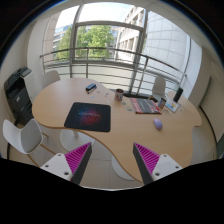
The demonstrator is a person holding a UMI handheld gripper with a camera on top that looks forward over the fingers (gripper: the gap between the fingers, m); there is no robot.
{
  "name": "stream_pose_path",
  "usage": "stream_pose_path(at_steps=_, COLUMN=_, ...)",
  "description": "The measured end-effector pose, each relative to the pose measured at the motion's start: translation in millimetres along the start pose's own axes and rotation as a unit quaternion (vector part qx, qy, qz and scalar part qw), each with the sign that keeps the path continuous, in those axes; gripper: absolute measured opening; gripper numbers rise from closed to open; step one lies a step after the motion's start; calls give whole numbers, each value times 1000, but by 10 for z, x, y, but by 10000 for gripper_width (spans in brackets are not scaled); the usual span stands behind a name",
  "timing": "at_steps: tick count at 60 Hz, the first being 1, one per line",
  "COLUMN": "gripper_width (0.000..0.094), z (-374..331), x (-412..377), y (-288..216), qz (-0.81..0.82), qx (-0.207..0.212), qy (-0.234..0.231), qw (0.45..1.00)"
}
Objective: Arrange mouse
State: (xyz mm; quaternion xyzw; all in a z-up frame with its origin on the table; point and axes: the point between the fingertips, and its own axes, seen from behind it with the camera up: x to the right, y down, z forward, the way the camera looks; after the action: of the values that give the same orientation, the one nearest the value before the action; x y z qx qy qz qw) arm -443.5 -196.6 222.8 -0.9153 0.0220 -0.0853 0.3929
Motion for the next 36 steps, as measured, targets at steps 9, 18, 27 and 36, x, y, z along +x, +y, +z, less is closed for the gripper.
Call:
stream_pose_path(at_steps=9, gripper_width=841, z=115, x=226, y=245, qz=7, qx=-23, qy=6, qw=1000)
stream_pose_path(at_steps=18, gripper_width=841, z=543, x=786, y=734, qz=22, qx=-54, qy=14, qw=998)
stream_pose_path(at_steps=27, gripper_width=844, z=1166, x=1589, y=1169, qz=34, qx=-77, qy=32, qw=996)
stream_pose_path(at_steps=36, gripper_width=847, z=1902, x=2397, y=1129, qz=53, qx=-57, qy=44, qw=996)
